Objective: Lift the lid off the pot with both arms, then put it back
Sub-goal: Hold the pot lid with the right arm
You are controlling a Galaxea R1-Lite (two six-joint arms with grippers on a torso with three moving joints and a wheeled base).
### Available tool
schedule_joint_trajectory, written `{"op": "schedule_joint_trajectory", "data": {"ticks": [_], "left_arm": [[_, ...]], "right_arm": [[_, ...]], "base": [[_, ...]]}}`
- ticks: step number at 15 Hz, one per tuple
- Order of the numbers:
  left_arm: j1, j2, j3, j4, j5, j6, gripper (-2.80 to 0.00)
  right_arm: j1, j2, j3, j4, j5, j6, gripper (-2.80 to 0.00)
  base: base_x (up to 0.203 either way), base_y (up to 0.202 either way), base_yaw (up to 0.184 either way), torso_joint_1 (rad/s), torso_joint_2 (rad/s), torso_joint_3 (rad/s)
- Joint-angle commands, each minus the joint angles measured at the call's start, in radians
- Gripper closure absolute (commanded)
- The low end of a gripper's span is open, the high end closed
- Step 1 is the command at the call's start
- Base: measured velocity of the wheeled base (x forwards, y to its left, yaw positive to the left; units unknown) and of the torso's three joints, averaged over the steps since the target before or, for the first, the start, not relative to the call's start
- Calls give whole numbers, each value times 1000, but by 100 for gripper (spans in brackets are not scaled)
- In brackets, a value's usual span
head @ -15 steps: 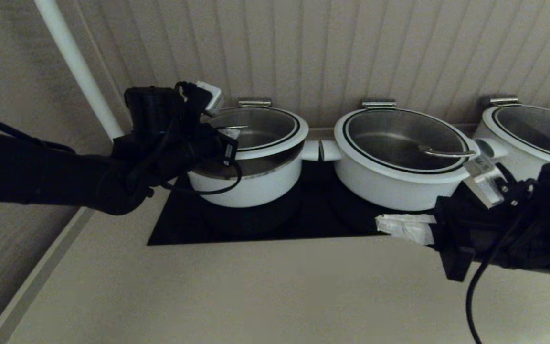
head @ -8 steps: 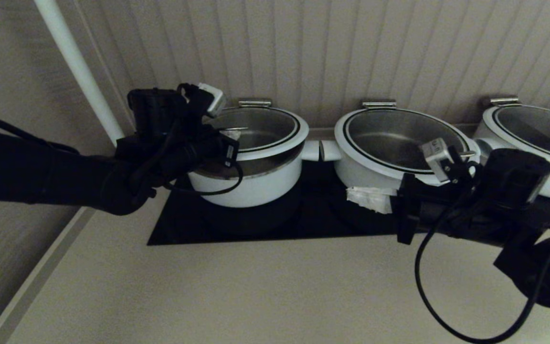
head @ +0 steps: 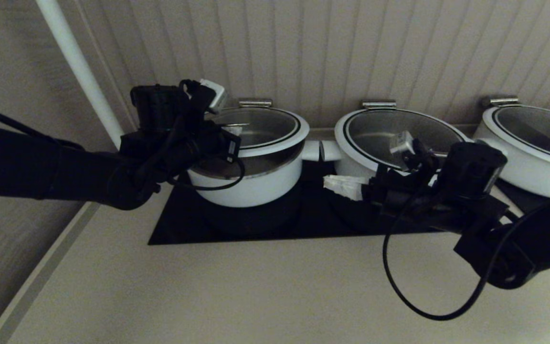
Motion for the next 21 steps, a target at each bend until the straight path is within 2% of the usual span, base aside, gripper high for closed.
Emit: {"op": "schedule_joint_trajectory", "data": {"ticks": [1,11,16,21], "left_arm": [[-1,5,-2,-4,-1,1,0],[-1,-5,2,-4,2,5,0],[-1,-7,2,-4,3,4,0],[-1,-1,1,-4,3,2,0]], "right_arm": [[12,35,-44,-7,-24,-2,0],[22,135,-74,-94,-101,-7,0],[22,196,-205,-94,-113,-7,0],[44,222,-223,-100,-129,-6,0]], "base": [[0,0,0,0,0,0],[0,0,0,0,0,0],[0,0,0,0,0,0],[0,0,0,0,0,0]]}}
